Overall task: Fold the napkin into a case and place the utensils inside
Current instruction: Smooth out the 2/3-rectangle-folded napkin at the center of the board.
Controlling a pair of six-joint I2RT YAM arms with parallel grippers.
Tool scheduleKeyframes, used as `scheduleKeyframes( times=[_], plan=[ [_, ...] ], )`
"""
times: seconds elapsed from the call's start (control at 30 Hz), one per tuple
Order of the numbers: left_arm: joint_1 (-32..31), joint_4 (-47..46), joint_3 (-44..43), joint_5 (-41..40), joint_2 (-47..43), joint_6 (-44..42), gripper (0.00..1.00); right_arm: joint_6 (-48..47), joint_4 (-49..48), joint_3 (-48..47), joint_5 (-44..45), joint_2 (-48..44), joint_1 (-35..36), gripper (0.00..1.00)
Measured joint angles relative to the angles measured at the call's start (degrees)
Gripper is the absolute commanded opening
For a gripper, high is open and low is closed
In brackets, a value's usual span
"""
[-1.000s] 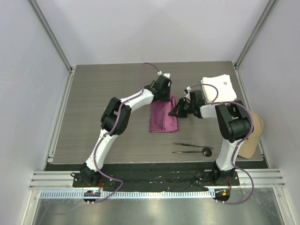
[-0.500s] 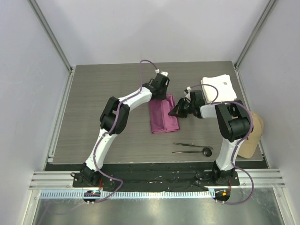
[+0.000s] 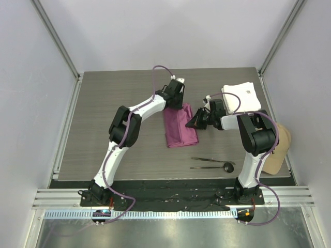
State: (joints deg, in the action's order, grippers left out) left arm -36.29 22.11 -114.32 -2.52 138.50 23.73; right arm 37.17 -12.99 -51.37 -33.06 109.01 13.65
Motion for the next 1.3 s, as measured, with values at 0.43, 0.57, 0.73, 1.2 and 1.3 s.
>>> scheduleKeyframes(
  times=[0.43, 0.57, 0.73, 1.2, 1.3],
  plan=[
    [7.48, -8.74, 20.17, 18.75, -23.32, 6.47, 0.00, -2.82, 9.27, -6.54, 0.94, -1.18, 1.49, 0.01],
    [12.57, -16.11, 28.04, 25.94, -22.95, 11.61, 0.00, -2.84, 10.32, -7.32, -0.48, -3.43, 5.11, 0.01],
    [14.62, -20.85, 33.51, 30.73, -18.88, 16.24, 0.00, -1.77, 9.01, -7.06, -4.20, -4.42, 11.78, 0.01],
    [13.18, -26.16, 36.57, 33.14, -18.32, 19.37, 0.00, 1.55, 0.57, 1.95, -13.84, -3.61, 15.26, 0.01],
    [13.18, -26.21, 36.87, 33.24, -18.34, 19.41, 0.00, 1.53, -0.37, 2.75, -14.10, -3.26, 15.15, 0.01]
  ],
)
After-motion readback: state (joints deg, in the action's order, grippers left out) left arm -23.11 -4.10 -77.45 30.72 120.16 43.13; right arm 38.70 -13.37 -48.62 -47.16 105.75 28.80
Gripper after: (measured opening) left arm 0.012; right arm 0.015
